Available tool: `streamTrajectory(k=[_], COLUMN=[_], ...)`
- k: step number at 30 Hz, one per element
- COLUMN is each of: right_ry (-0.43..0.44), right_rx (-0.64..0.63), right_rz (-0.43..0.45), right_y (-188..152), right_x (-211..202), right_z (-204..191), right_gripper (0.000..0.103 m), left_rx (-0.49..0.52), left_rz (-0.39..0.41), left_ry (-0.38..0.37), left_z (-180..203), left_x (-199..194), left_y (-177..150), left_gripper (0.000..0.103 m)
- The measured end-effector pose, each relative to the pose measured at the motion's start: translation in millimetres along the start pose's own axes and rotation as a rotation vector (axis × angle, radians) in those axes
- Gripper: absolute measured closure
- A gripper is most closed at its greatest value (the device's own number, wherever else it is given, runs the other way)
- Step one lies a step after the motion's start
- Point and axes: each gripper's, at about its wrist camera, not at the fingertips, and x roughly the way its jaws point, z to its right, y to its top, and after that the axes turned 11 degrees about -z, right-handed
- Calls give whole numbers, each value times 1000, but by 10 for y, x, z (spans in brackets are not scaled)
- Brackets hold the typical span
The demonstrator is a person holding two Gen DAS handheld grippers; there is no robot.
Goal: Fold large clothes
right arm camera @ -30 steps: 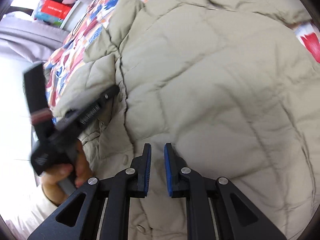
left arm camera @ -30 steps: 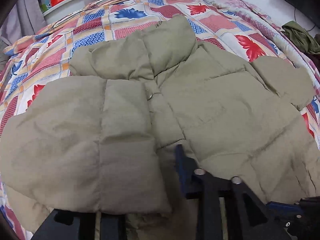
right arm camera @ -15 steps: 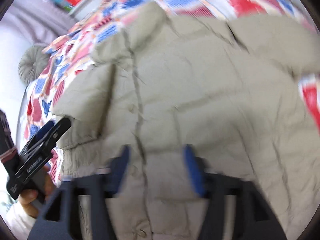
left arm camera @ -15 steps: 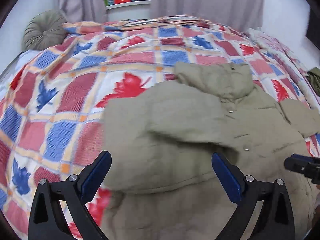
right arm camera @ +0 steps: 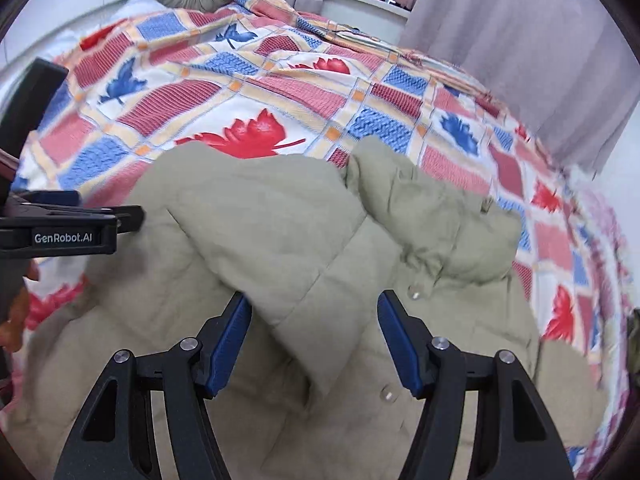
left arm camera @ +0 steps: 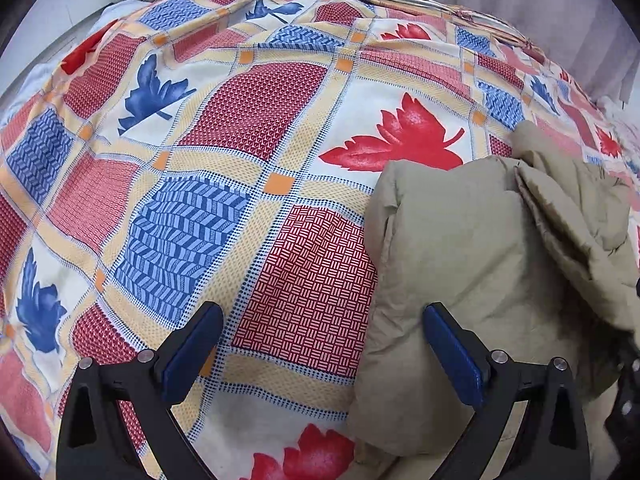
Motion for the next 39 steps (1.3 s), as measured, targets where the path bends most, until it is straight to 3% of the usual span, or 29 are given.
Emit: streamTrajectory(k=[2,3,4,5,8,11,13,15,17,20,24,27,30,31,33,37,39], right_ry=[-22,-2,20,49,155,364,464,517,499,425,387,383,344,338,356,377,387], right_rx=[47,116,189,278,585,787,898,976,1004,1010,830,765,772,780,794,831,855], right_rz=[15,24,17,2,-53,-160,-217,-222,-211,-139,-60,-85,-180,-210,-209,-196,-201], right_y=[31,8,-19,-75,-445,-846,-1101,-1325,-1471,-1539,-1096,-861,-935,-998,-1169,-1393,-1491], right_x=[56,70,96,133,297,578,691,646,502,210,97,322,649,750,835,703,589], right_z=[85,213,356,532,1123,1462,1592,1687,1737,1818,1820,1752,1752,1762,1817,1975,2058], right_gripper=[36,49,71,77,78,77,76,71,70,71,71,71,72,82,93,90,87], left_rx=[14,20,27,32,44,57,53,36,23,49,113,151,138,127,122,140,156], left_rz=[4,5,5,3,-7,-12,-10,-11,13,53,24,-10,-34,-38,-40,-35,-26], left_ry=[11,16,21,26,49,55,23,-18,-75,-111,-93,-34,-44,-49,-39,19,13], left_z=[21,21,24,26,46,44,-10,-80,-134,-52,264,441,459,448,448,507,529], left_x=[19,22,39,58,108,43,-68,-176,-299,-414,-236,4,168,191,192,37,-101], left_y=[-17,-18,-19,-17,-12,8,27,66,136,268,301,195,117,114,122,122,89], left_gripper=[2,2,2,2,2,3,29,42,49,49,48,48,47,45,43,43,43])
